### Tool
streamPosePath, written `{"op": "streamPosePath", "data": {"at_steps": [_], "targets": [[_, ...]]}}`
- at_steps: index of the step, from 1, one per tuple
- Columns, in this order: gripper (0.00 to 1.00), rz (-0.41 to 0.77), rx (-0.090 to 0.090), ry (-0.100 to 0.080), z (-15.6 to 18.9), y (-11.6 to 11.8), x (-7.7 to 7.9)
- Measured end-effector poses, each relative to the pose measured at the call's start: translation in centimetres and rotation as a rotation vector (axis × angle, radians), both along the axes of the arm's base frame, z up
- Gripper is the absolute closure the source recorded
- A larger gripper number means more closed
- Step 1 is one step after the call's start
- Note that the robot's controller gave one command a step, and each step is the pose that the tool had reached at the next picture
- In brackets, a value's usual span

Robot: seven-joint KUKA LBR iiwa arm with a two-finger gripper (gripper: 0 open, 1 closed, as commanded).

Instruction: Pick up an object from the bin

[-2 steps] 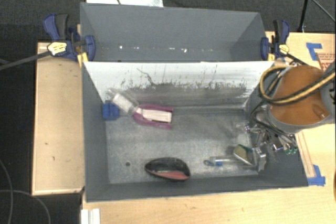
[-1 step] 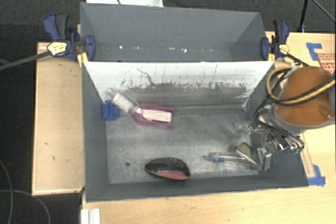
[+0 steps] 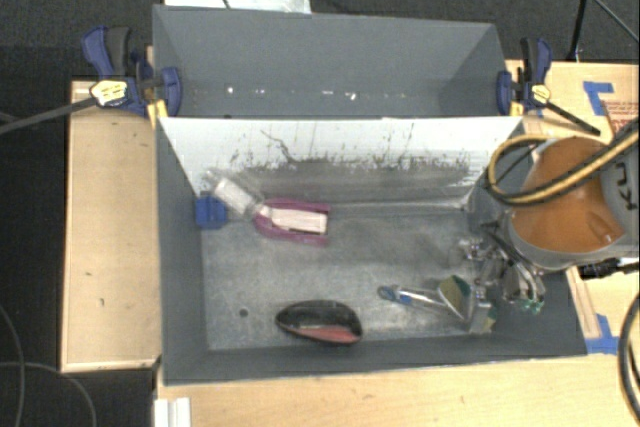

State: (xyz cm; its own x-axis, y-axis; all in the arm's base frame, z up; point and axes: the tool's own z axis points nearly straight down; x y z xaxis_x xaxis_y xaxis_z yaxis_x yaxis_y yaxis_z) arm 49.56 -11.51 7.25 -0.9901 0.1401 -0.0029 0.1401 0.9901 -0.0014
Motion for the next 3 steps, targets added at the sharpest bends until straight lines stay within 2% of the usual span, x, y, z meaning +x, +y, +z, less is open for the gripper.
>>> {"op": "streamPosePath", "data": {"at_steps": [1, 2, 3], "targets": [[1.00, 0.004, -0.002, -0.005, 0.2, -0.1, 0.2], [0.00, 0.007, 0.002, -0.006, 0.1, 0.2, 0.2], [0.00, -0.007, 0.001, -0.001, -0.1, 2.1, -1.8]]}}
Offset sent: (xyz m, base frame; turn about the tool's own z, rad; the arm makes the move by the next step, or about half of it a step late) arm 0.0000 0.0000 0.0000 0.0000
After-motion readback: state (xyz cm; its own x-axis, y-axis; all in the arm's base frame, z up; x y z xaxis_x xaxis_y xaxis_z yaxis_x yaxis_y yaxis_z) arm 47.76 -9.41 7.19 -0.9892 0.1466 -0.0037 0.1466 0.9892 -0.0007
